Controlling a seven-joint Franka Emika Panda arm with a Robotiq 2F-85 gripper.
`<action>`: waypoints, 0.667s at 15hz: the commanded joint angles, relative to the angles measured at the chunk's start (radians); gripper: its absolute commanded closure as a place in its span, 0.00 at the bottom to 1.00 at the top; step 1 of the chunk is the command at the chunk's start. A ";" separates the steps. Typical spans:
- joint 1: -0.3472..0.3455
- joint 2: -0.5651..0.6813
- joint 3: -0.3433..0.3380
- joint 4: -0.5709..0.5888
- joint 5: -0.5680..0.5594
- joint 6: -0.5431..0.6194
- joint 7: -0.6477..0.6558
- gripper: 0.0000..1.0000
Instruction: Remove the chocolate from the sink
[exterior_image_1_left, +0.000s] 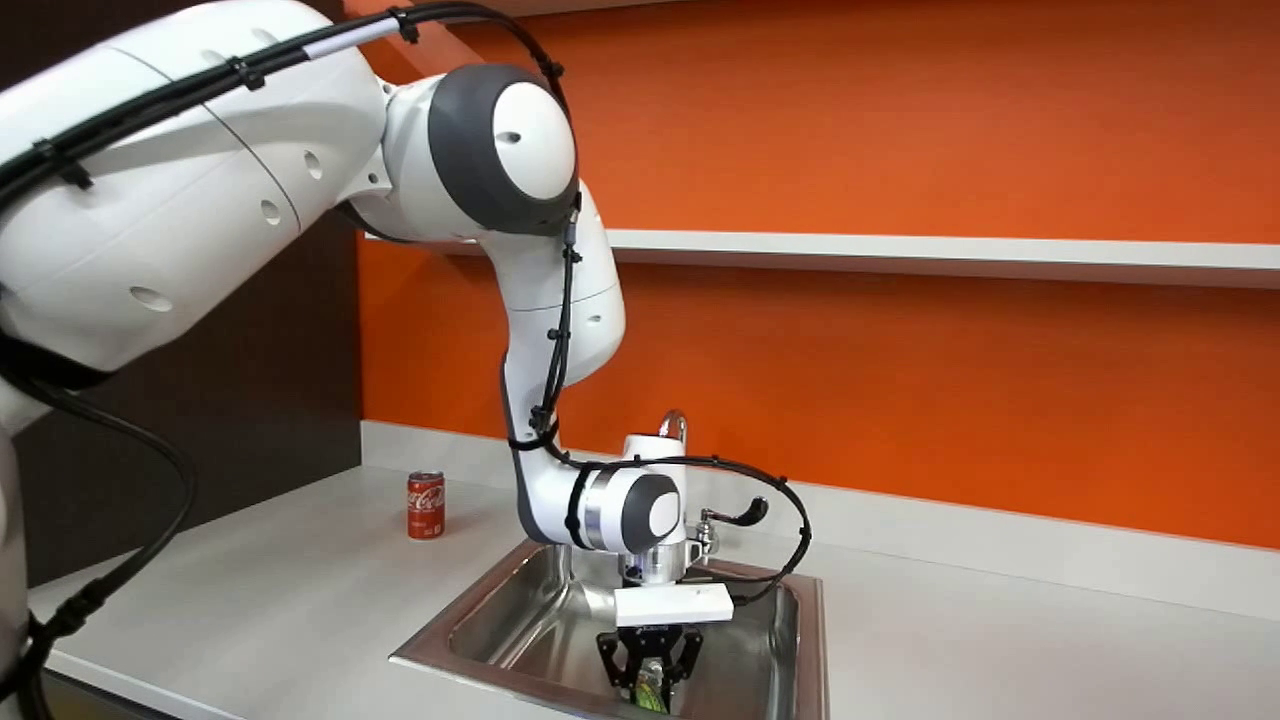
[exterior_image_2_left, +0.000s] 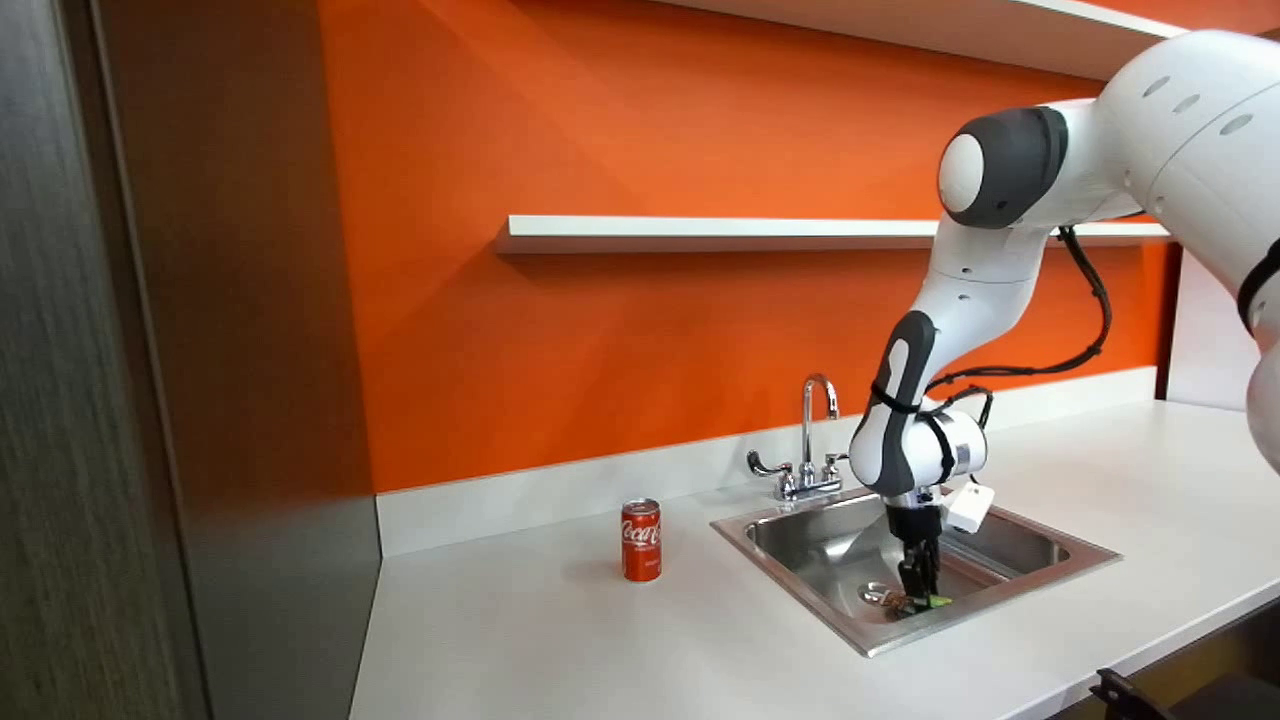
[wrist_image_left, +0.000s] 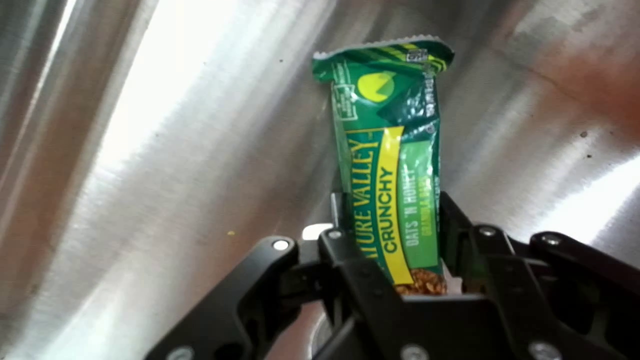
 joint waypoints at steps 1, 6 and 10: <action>-0.026 -0.005 0.025 0.016 -0.003 -0.014 -0.011 0.82; -0.009 -0.070 0.028 -0.024 -0.001 -0.008 0.012 0.82; 0.002 -0.125 0.031 -0.061 0.000 -0.001 0.024 0.82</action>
